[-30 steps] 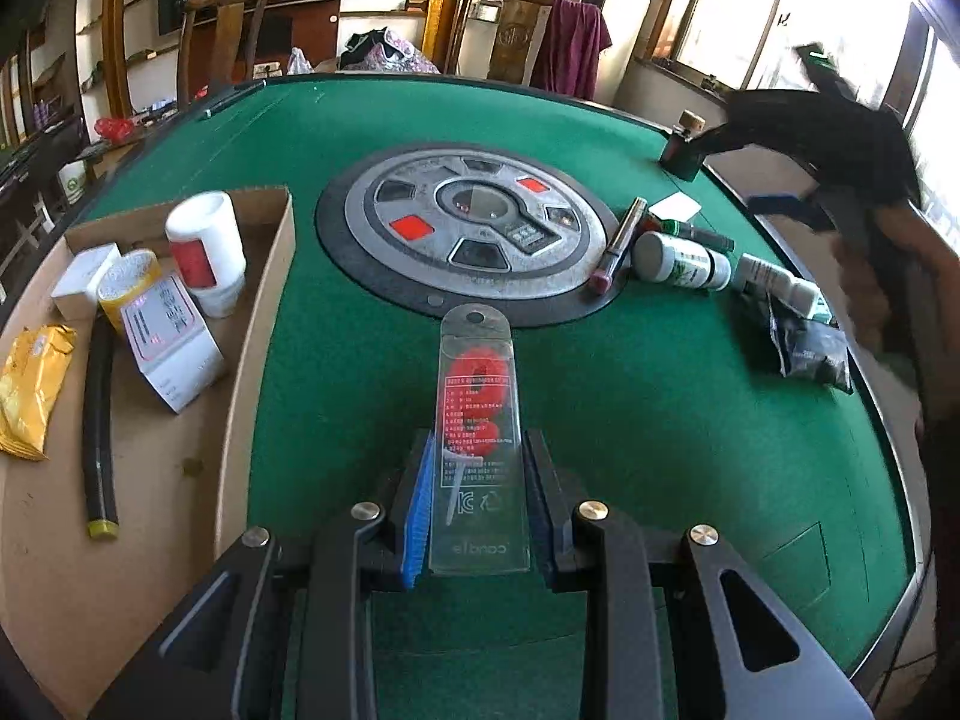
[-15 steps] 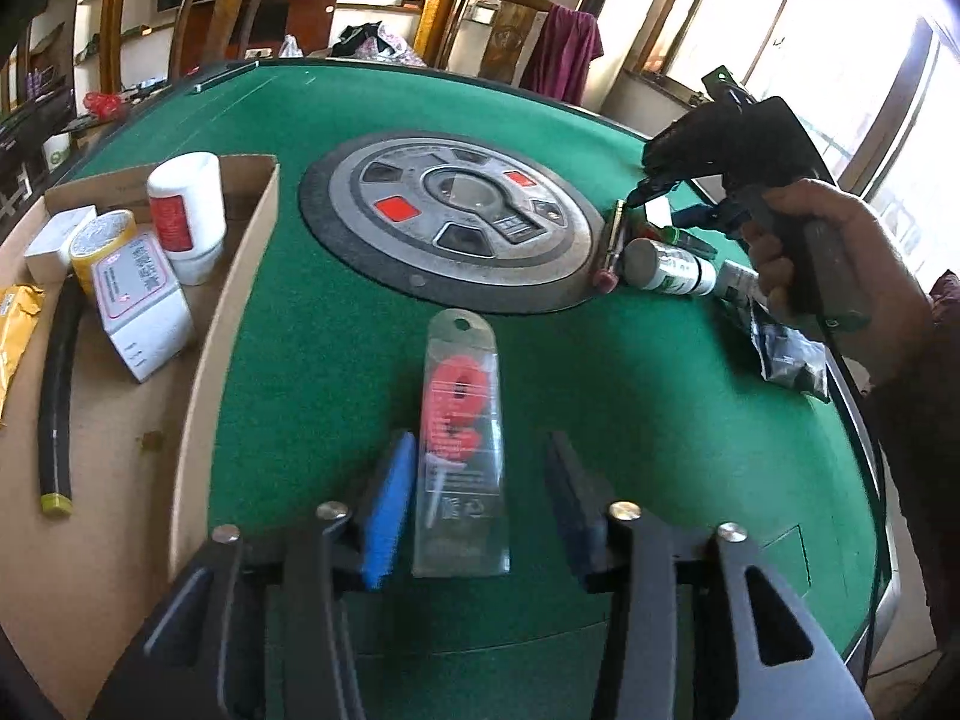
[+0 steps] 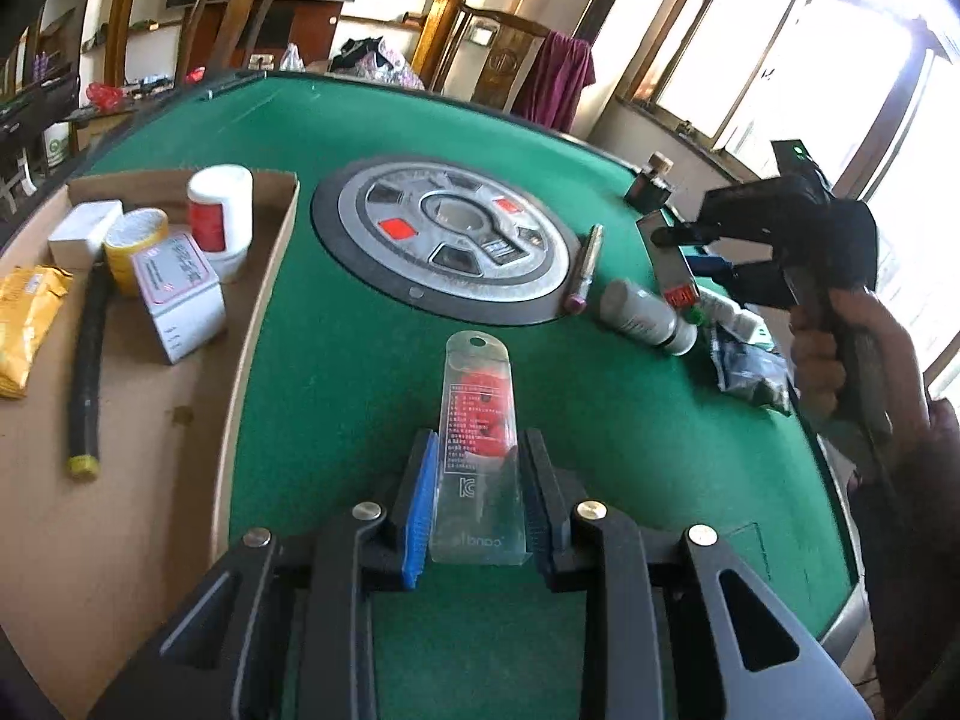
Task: Organize objects
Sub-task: 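Carry the clear packet and white box into the tray and open both tools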
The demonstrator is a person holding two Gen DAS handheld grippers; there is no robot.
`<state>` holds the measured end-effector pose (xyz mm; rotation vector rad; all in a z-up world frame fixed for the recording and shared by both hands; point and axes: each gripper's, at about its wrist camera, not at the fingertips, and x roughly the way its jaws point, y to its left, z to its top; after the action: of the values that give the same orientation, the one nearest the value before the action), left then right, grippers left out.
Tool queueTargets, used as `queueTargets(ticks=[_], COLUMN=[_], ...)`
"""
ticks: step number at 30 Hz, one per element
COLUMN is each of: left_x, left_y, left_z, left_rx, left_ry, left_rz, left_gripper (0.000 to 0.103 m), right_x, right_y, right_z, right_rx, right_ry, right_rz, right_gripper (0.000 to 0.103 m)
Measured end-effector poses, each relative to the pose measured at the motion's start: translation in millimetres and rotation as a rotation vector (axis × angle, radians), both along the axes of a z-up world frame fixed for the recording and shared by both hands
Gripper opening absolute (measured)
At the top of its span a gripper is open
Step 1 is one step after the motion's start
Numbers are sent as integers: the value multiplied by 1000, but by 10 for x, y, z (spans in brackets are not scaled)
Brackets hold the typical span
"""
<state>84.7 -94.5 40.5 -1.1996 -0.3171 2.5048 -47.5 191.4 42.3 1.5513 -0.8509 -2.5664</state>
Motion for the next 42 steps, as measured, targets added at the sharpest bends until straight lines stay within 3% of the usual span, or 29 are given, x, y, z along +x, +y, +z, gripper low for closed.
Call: queueTargets(ticks=[7,15,21,26,32,40,42], left_x=[329,600,532,435,337,304,285], left_y=[-134,-714,-1194,-1407,-1586,-1707,-1743], left_z=[267,476,323,200,19,-107,-125], left_rx=[13,-39,-50,-61,-46,-12,16], left_ry=[57,120,66,33,-14,-46,-55], left_rz=[15,159,266,300,323,347,348], left_gripper=[26,26,26,26,26,27,32], right_x=[528,921,1021,990,894,751,728], right_y=[-254,-1033,-1809,-2350,-2933,-3230,-3246], right_z=[248,423,261,12,-212,-400,-429], right_rx=[-82,-214,-311,-342,-303,-164,-135], right_ry=[98,162,129,65,0,-31,-32], right_rz=[101,307,451,533,614,631,630], right_gripper=[29,30,30,30,30,30,31])
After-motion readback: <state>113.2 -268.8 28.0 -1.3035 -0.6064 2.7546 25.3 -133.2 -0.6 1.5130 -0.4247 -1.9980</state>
